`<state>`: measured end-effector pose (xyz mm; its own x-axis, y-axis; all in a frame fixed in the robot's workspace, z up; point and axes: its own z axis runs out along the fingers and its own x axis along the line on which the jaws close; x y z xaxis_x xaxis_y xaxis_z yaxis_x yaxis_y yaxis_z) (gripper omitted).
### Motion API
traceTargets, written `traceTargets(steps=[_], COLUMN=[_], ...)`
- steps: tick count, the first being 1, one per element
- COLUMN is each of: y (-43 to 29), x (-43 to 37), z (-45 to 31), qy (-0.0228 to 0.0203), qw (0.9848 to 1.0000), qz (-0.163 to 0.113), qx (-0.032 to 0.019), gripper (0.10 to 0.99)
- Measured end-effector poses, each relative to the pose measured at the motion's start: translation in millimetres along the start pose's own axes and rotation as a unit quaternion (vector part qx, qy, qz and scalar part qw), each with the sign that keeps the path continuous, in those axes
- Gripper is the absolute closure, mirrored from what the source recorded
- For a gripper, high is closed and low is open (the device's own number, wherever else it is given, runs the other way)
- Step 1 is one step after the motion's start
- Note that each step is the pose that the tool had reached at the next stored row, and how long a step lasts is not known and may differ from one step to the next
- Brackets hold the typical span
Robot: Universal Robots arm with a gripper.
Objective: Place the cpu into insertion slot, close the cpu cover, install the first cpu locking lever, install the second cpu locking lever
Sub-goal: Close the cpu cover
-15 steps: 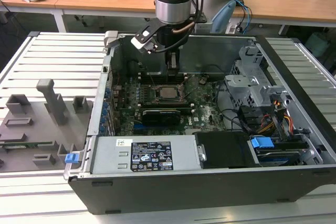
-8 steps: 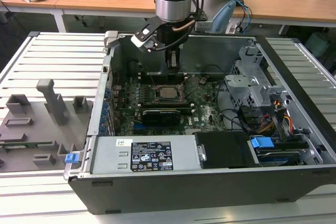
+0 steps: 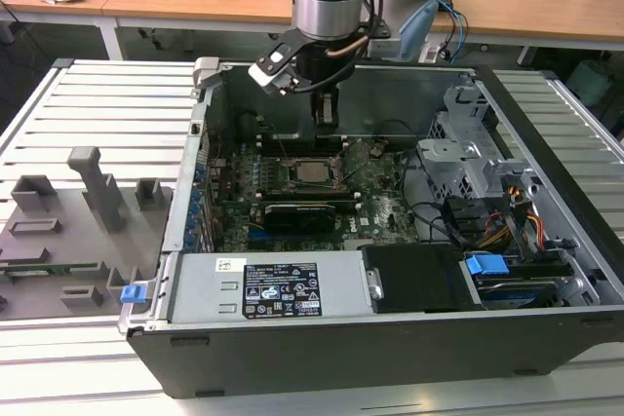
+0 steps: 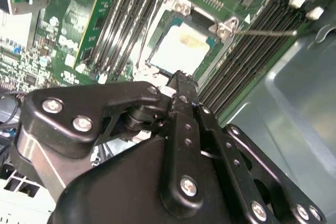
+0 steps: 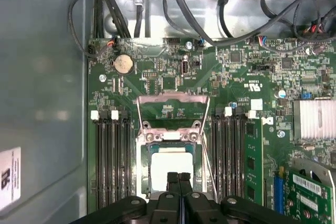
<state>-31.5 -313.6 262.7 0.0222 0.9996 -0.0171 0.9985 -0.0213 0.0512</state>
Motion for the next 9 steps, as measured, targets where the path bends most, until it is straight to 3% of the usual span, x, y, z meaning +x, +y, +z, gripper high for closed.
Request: traceTargets(steps=[6,9], y=[6.4,15.1], x=[0.1,0.3], z=[-3.3,-2.9], qy=[0.0000,-0.0001], qw=[1.0000,1.0000], qz=[0.000,0.000], qx=[0.0032,0.0052], gripper=[0.980,0.980])
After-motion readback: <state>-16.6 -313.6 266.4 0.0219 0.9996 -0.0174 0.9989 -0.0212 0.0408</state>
